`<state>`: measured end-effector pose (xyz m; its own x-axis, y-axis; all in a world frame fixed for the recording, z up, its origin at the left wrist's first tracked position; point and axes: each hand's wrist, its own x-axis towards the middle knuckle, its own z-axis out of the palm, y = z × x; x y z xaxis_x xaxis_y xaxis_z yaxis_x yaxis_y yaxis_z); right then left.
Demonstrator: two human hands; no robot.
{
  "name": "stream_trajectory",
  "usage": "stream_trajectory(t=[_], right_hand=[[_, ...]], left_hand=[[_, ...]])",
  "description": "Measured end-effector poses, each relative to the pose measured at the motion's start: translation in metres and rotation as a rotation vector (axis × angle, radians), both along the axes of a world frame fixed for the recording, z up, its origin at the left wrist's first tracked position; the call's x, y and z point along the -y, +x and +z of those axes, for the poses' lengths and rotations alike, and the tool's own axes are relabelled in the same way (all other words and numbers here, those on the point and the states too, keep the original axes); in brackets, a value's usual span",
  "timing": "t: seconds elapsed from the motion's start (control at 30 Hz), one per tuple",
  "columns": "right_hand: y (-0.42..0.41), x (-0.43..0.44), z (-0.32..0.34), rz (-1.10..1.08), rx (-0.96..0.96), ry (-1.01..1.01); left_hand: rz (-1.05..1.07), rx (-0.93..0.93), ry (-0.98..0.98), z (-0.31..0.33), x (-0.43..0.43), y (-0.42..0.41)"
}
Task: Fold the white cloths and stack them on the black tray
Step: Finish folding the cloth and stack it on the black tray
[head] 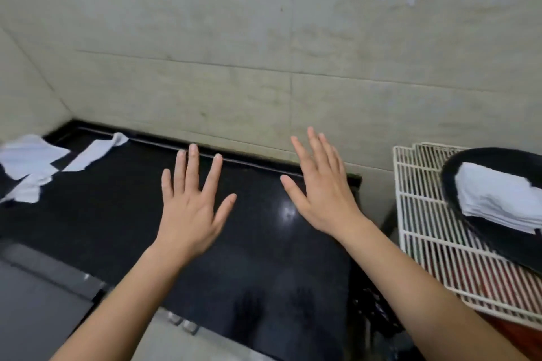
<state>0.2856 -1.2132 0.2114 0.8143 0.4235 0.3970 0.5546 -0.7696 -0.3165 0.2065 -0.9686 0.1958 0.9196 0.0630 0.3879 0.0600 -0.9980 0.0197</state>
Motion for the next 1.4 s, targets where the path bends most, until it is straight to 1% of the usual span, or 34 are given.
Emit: stream_trajectory(t=[0.07, 0.23, 0.37, 0.57, 0.77, 0.93, 1.07, 1.13, 1.23, 1.4], right_hand=[[-0.017, -0.085, -0.004, 0.05, 0.016, 0.001], [-0.064, -0.264, -0.019, 0.185, -0.063, -0.006], [-0.103, -0.369, -0.032, 0.328, -0.066, -0.085], [-0.125, -0.462, -0.044, 0.445, -0.067, -0.146], [-0.12, -0.543, -0.061, 0.514, -0.062, -0.155], [-0.098, -0.621, -0.08, 0.585, -0.062, -0.144], [-0.061, -0.699, -0.09, 0.622, -0.079, -0.149], [-0.046, -0.735, -0.094, 0.625, -0.124, -0.161], [-0.025, -0.787, -0.095, 0.661, -0.144, -0.182], [-0.008, -0.872, -0.108, 0.734, -0.199, -0.246]], left_hand=[[0.063, -0.01, -0.007, -0.002, -0.074, -0.037], [0.172, -0.024, 0.034, -0.007, -0.224, -0.117], [0.29, -0.05, 0.008, -0.014, -0.316, -0.173], [0.433, -0.061, -0.034, -0.033, -0.397, -0.219], [0.516, -0.078, -0.085, -0.054, -0.461, -0.218], [0.538, -0.097, -0.077, -0.076, -0.528, -0.189], [0.614, -0.161, -0.071, -0.085, -0.601, -0.153], [0.632, -0.199, -0.072, -0.087, -0.635, -0.142], [0.655, -0.223, -0.053, -0.086, -0.684, -0.132], [0.743, -0.313, -0.105, -0.094, -0.755, -0.131]])
